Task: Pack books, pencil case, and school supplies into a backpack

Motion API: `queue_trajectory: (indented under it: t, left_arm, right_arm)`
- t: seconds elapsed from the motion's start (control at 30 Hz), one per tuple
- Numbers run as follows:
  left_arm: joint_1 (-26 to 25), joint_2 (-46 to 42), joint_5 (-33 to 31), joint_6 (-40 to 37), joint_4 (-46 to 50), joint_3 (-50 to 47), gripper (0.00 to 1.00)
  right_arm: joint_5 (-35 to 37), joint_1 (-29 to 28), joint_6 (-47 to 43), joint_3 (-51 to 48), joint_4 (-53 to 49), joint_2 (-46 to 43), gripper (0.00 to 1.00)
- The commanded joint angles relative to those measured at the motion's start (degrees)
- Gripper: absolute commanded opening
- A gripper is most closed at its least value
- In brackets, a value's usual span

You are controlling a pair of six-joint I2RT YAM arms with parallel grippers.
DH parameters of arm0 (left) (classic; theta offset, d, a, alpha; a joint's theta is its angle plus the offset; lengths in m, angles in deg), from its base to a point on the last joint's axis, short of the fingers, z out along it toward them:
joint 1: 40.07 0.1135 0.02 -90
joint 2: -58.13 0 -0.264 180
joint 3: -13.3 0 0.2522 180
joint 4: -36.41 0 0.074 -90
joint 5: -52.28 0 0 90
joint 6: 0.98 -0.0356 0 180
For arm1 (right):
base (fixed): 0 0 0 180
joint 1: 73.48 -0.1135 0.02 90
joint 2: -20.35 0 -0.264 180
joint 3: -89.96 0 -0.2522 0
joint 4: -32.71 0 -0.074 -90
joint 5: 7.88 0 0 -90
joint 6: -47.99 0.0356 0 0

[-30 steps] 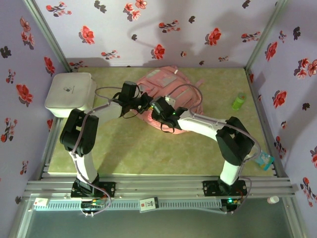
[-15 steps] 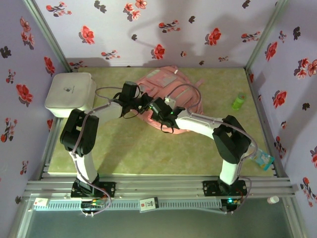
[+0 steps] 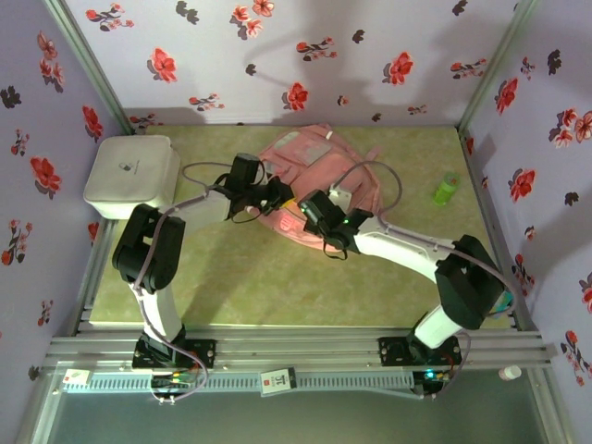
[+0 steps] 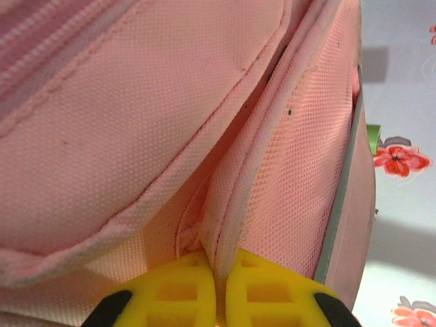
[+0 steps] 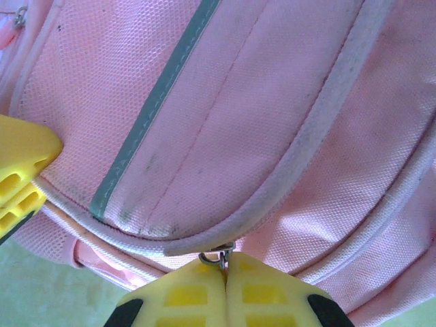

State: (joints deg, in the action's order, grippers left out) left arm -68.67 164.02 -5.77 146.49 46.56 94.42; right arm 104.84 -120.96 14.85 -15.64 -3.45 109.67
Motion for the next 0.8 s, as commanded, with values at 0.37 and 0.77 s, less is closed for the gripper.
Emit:
queue_trajectory:
  t: [0.37, 0.77]
  left_arm:
    - [0.9, -1.5, -1.0, -4.3, 3.7, 1.9, 0.0]
    - [1.5, -1.3, -2.2, -6.1, 5.9, 2.5, 0.0]
  right_arm:
    - [-2.8, 3.6, -16.9, 4.7, -6.0, 4.7, 0.29]
    - [2.6, 3.8, -22.9, 3.7, -7.9, 2.2, 0.08]
